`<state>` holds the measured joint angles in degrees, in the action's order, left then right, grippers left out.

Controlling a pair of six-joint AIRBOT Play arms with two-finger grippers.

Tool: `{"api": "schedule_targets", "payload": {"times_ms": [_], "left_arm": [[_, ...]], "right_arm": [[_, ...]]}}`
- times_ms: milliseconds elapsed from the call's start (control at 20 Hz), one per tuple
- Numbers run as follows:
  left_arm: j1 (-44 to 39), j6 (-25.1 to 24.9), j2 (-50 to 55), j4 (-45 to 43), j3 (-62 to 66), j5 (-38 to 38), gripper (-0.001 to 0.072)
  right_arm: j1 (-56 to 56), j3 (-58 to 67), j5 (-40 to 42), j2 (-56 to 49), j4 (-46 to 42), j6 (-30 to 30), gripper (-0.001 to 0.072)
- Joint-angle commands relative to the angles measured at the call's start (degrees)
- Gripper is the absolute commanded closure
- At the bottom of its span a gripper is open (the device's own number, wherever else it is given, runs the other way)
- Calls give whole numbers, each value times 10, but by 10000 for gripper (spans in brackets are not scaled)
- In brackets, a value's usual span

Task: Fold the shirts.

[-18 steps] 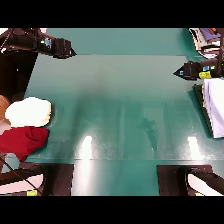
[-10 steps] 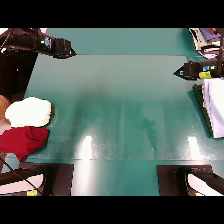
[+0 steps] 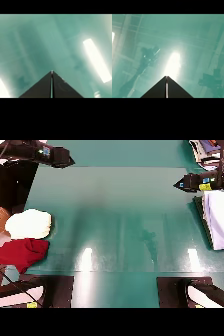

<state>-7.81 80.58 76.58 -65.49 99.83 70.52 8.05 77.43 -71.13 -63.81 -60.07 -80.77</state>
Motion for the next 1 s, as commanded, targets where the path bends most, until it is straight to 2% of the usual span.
{"api": "schedule_targets", "payload": {"times_ms": [0,50,150,200,250,300,550,650,700,800,850,950], "left_arm": [[29,37,-31,-172,5,108,682],[47,39,-46,-232,-6,140,682],[90,40,-69,-286,-54,192,679],[119,41,-76,-289,-91,206,540],[143,53,-80,-288,-131,204,172],[166,68,-79,-289,-176,193,-13],[212,92,-79,-288,-406,19,-13],[212,111,-79,-286,-456,-21,-13],[212,121,-79,-286,-468,-26,7],[212,120,-80,-286,-470,-23,541],[212,120,-80,-286,-470,-19,672],[212,120,-81,-286,-445,-1,683]], "right_arm": [[0,0,-6,0,0,0,695],[0,0,-7,0,0,0,695],[0,0,-6,0,0,0,696],[0,0,-3,0,0,0,695],[0,0,-1,0,0,0,695],[0,0,0,0,0,0,696],[0,0,2,0,0,0,695],[0,0,4,0,0,0,695],[0,0,7,0,0,0,695],[0,0,10,0,0,0,696],[0,0,11,0,0,0,695],[0,0,11,0,0,0,695]]}}
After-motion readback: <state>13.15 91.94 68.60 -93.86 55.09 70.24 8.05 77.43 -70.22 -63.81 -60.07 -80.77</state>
